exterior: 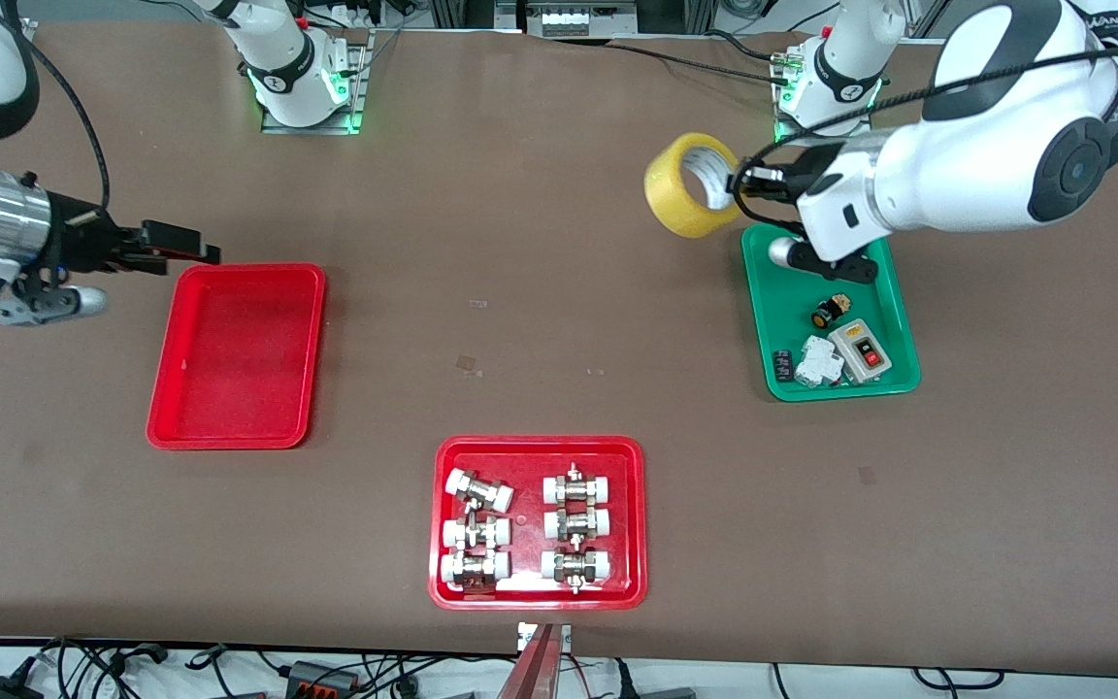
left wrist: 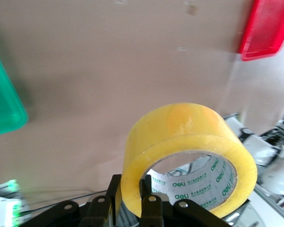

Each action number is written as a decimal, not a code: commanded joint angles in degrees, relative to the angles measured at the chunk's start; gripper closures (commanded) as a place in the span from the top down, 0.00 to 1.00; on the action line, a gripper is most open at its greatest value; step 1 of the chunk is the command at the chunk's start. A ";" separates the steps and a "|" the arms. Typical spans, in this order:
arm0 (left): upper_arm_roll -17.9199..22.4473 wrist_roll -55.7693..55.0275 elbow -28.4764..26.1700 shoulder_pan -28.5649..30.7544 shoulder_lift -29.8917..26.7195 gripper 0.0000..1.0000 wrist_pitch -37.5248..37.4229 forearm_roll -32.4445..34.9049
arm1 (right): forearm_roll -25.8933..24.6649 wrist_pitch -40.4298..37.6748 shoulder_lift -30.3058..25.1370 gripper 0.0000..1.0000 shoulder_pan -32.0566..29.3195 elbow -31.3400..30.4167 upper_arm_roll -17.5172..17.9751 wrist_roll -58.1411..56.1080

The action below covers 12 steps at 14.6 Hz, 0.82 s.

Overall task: Left arm passes tape to right arm into tray
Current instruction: 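Lift the tape with the left gripper while the right gripper approaches it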

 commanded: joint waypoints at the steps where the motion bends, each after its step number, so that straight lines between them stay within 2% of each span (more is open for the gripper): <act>1: -0.89 -5.28 3.51 -2.65 1.42 0.00 5.18 -3.13 | 8.49 -1.06 1.97 1.00 1.10 1.02 0.39 -5.96; 3: -0.81 -6.00 2.90 -2.74 1.68 0.00 8.80 -7.70 | 16.67 -1.24 3.20 1.00 1.81 1.20 0.74 -8.87; 4: -0.89 -6.08 2.98 -2.83 2.81 0.00 9.68 -8.06 | 19.67 -0.97 3.20 1.00 3.20 1.64 0.74 -8.79; 6: -0.81 -8.88 3.42 -3.18 3.79 0.00 10.65 -14.09 | 24.42 -0.27 3.12 1.00 7.15 2.95 0.74 -8.00; 9: -0.90 -14.59 3.42 -6.33 4.67 0.00 16.79 -15.88 | 29.44 2.09 3.20 1.00 11.20 4.27 0.74 -7.91; 12: -0.90 -16.89 3.34 -8.54 5.20 0.00 20.41 -15.89 | 29.37 6.92 3.12 1.00 17.17 5.76 0.74 -1.10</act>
